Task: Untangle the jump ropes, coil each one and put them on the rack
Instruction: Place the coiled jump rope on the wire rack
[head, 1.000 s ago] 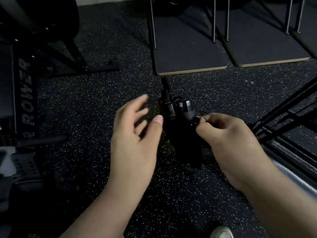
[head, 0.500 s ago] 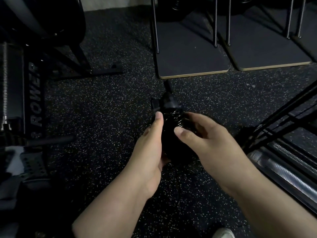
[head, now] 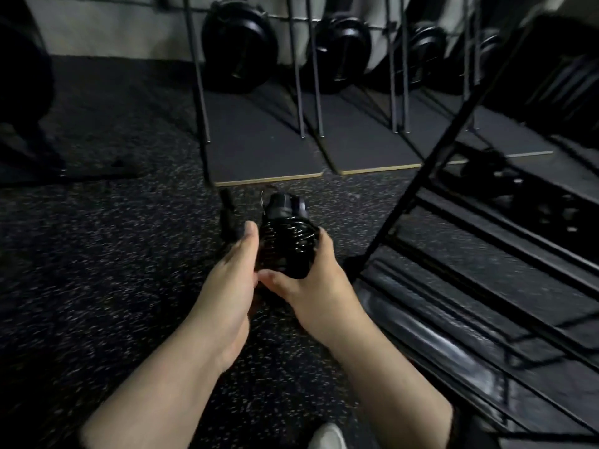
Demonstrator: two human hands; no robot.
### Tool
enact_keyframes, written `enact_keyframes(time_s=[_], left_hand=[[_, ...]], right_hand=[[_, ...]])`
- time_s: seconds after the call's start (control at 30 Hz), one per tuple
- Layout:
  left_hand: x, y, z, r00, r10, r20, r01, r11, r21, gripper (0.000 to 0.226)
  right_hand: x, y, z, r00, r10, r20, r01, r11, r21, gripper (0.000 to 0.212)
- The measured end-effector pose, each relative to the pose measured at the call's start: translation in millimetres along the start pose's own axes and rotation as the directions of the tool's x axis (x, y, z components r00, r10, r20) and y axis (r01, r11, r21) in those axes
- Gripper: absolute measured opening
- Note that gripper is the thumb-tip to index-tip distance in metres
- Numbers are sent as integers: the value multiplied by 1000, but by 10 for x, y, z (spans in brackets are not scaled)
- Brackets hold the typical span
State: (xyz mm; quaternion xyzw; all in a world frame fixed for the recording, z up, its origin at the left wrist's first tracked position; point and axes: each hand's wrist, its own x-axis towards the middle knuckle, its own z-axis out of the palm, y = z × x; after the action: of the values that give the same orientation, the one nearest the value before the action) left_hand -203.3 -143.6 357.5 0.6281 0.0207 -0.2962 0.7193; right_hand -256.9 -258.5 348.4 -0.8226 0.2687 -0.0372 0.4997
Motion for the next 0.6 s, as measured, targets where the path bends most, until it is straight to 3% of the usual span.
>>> enact_keyframes(time_s=[0.1, 0.27, 0.43, 0.6], left_hand=[[-213, 21, 420, 994, -15, 110, 13, 1000, 23, 81], [-438, 172, 1093, 949, 90, 303, -119, 990, 79, 79], [-478, 311, 1618, 930, 89, 357, -153, 976, 154, 58], [-357, 235, 1861, 935, -10, 354, -90, 961, 263, 54]], right_hand=[[-174, 59, -472, 996, 61, -62, -58, 997, 41, 100], [-346, 258, -1222, 968, 109, -227, -77, 986, 145, 82], [-322, 456, -1718, 958, 91, -273, -31, 976, 216, 89], [-274, 779, -1940, 952, 181, -248, -137, 973, 185, 100]])
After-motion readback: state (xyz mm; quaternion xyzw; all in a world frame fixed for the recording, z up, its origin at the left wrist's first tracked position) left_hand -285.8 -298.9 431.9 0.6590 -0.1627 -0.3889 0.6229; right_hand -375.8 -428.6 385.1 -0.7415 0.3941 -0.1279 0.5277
